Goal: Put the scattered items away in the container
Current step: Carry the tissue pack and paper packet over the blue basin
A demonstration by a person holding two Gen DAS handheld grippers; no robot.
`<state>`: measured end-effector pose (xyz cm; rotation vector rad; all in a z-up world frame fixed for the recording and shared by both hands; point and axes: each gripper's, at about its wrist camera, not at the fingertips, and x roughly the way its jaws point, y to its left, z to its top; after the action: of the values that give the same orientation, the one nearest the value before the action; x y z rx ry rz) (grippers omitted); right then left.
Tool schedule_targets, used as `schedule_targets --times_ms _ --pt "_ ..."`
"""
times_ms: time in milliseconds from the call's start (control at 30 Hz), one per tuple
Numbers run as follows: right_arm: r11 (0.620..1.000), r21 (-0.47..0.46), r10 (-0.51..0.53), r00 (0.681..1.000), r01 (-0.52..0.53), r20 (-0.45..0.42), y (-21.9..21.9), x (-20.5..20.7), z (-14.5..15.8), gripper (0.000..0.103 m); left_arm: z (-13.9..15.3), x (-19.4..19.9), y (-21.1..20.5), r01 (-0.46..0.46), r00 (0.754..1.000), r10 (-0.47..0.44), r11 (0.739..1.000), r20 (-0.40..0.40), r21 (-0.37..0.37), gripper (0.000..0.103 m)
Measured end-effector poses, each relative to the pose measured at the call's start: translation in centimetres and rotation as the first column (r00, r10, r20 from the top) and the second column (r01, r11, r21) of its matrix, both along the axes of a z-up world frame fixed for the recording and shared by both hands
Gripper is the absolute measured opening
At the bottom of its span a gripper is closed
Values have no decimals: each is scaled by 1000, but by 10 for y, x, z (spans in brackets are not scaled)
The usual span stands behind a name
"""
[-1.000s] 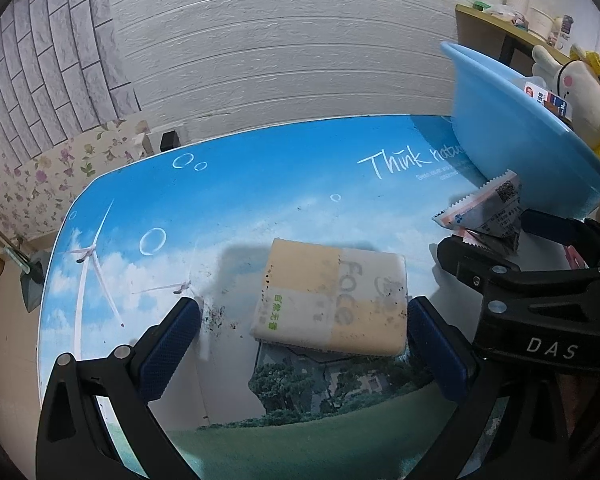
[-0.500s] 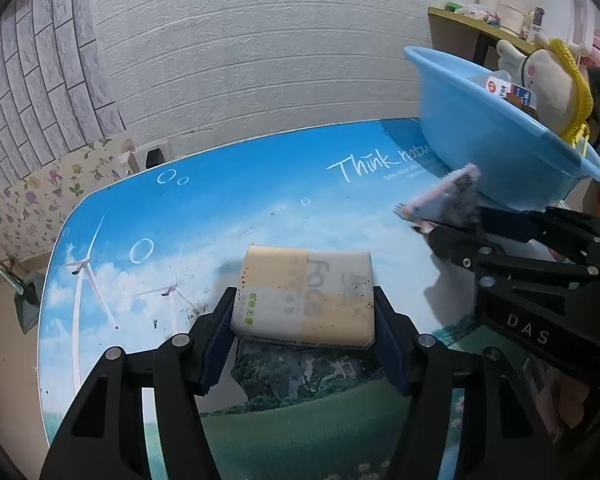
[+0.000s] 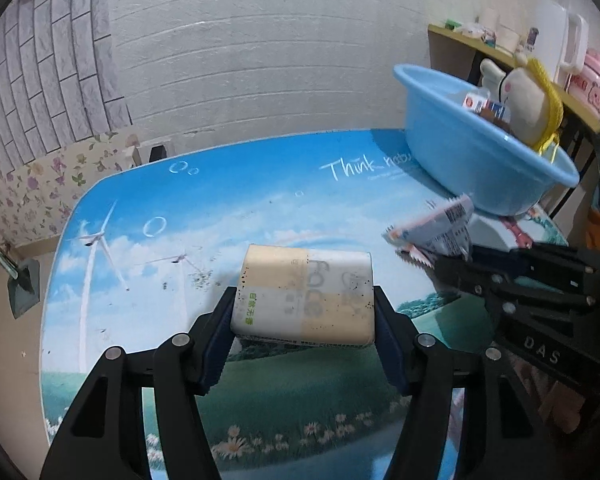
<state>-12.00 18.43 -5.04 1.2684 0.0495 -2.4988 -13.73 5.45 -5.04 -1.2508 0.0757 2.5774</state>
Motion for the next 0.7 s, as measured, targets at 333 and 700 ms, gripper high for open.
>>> schedule_targets --times_ms 333,700 --pt "999 -36 11 997 -14 -71 9 26 27 21 19 17 -3 -23 999 24 999 -25 38 62" --pt "997 -49 42 979 -53 -201 14 46 72 21 60 21 14 8 995 -2 998 -96 69 62"
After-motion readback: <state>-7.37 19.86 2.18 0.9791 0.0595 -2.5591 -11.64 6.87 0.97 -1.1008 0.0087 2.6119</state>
